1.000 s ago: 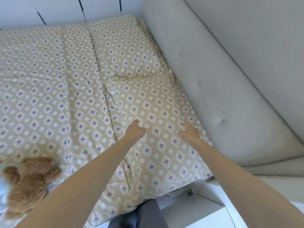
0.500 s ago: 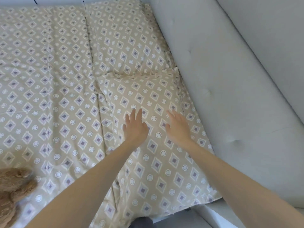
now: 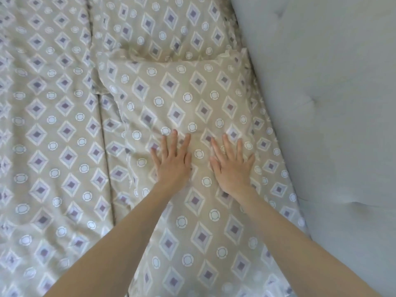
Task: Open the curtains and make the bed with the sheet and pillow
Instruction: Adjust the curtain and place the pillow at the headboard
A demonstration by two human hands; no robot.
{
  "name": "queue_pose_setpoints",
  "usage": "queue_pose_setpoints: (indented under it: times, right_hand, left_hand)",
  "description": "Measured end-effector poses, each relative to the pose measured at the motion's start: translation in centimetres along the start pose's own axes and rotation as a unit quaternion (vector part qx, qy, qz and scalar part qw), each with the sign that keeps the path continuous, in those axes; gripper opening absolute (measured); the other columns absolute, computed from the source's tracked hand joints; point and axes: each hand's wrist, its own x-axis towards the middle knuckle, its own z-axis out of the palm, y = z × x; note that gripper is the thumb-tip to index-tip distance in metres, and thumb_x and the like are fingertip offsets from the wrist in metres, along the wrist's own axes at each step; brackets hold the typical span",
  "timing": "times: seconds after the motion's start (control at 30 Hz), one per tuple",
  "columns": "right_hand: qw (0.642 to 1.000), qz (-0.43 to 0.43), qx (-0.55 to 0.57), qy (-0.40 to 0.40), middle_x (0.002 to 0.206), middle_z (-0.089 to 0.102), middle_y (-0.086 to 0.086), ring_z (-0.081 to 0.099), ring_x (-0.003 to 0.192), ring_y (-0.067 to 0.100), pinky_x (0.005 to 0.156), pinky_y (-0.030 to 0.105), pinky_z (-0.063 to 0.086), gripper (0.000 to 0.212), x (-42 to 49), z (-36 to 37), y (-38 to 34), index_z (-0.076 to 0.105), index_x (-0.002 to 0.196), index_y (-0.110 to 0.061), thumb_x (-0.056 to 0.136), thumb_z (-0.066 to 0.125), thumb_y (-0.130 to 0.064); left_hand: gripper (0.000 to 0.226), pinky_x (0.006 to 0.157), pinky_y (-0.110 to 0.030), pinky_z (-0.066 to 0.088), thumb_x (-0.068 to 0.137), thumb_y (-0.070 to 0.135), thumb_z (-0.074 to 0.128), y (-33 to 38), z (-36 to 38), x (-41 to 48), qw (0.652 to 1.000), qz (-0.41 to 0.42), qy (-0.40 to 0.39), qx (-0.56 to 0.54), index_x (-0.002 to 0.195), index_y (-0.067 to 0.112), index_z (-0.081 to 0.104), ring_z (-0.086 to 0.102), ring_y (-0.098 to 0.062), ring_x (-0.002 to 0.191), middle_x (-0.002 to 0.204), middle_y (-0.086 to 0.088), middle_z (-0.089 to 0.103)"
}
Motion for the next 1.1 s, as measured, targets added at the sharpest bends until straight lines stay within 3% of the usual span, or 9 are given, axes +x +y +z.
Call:
queue_pose_setpoints:
  times: [0.1,0.23,0.4,0.6,0.7,0.77,0.87,0.93,1.1]
  right_hand:
    - [0.990,-0.043,-0.018,0.136,0.161,0.007,-0.005,0.003,0.149,0.029,0.114,0.064,0.005,0.052,-0.9,-1.2,-0.9,0.010,0.151,-0.042,0.101,0.022,-0.043]
    - [0.993,-0.041,-0.020,0.107,0.161,0.004,-0.007,-0.001,0.149,0.025,0.112,0.066,0.009,0.052,-3.6,1.2,-0.5,0.007,0.151,-0.043,0.102,0.023,-0.041]
    - [0.982,-0.039,0.033,0.183,0.161,0.007,-0.003,0.001,0.149,0.026,0.116,0.059,0.001,0.052,-5.9,0.5,-1.2,0.016,0.151,-0.037,0.101,0.027,-0.039]
    - [0.996,0.015,0.030,0.079,0.161,-0.006,-0.006,-0.013,0.148,0.023,0.114,0.063,0.006,0.051,-9.7,3.5,0.8,0.001,0.149,-0.047,0.099,0.011,-0.047]
    - [0.993,0.002,0.051,0.102,0.161,0.003,-0.003,-0.005,0.149,0.024,0.115,0.060,0.002,0.052,-11.0,2.3,0.7,0.010,0.150,-0.045,0.098,0.014,-0.046]
    - [0.997,-0.003,0.016,0.072,0.161,0.002,-0.003,0.001,0.149,0.027,0.113,0.064,0.009,0.053,-12.1,2.3,0.8,0.011,0.150,-0.043,0.098,0.018,-0.048]
    - [0.998,0.043,0.008,-0.054,0.160,-0.015,-0.008,-0.007,0.148,0.025,0.112,0.062,0.017,0.055,-13.5,2.4,0.9,-0.001,0.149,-0.045,0.101,0.026,-0.044]
    - [0.993,0.083,0.046,-0.067,0.161,0.001,-0.003,0.006,0.147,0.026,0.110,0.055,0.027,0.056,-14.4,0.9,0.2,0.012,0.149,-0.042,0.100,0.036,-0.032]
    - [0.991,0.118,0.061,-0.001,0.138,0.047,0.004,0.046,0.122,0.028,0.094,0.041,0.041,0.044,-16.5,-4.1,-3.4,0.037,0.141,-0.023,0.097,0.040,-0.023]
  left_hand:
    - [0.051,0.116,-0.056,-0.005,0.102,0.034,0.018,0.8,-0.3,-0.9,0.989,0.027,0.145,0.019,0.152,0.035,0.006,-0.004,-0.025,0.148,0.161,0.001,-0.001]
    - [0.052,0.113,-0.063,0.008,0.101,0.041,0.012,0.1,2.7,-3.5,0.994,0.044,0.092,0.043,0.152,0.033,0.004,0.005,-0.023,0.148,0.160,0.003,0.004]
    - [0.053,0.116,-0.056,-0.004,0.102,0.039,0.014,1.3,0.8,-4.2,0.985,0.037,0.160,0.048,0.153,0.027,0.006,0.000,-0.027,0.148,0.160,-0.001,-0.001]
    - [0.057,0.111,-0.063,0.011,0.099,0.047,0.021,-0.4,3.0,-7.7,0.990,0.054,0.063,0.111,0.151,0.024,0.024,0.017,-0.029,0.146,0.158,-0.006,0.017]
    - [0.055,0.112,-0.062,0.014,0.098,0.043,0.022,-0.4,2.1,-8.7,0.987,0.078,0.048,0.134,0.149,0.022,0.028,0.023,-0.033,0.143,0.156,-0.008,0.023]
    - [0.060,0.108,-0.064,0.024,0.094,0.045,0.022,-0.6,2.1,-10.3,0.985,0.095,-0.028,0.144,0.148,0.022,0.033,0.028,-0.032,0.142,0.156,-0.006,0.024]
    - [0.063,0.113,-0.056,0.022,0.095,0.045,0.029,-0.9,1.5,-12.4,0.982,0.075,-0.092,0.147,0.152,0.024,0.014,0.014,-0.032,0.146,0.160,-0.005,0.008]
    - [0.060,0.115,-0.048,0.019,0.099,0.043,0.026,-1.0,0.3,-13.8,0.979,0.063,-0.149,0.126,0.152,0.027,0.003,0.007,-0.031,0.146,0.160,-0.002,-0.002]
    - [0.055,0.093,-0.037,0.040,0.096,0.023,0.035,-1.5,-4.6,-16.1,0.984,0.057,-0.149,0.077,0.149,0.023,0.020,0.050,-0.027,0.121,0.138,-0.005,0.044]
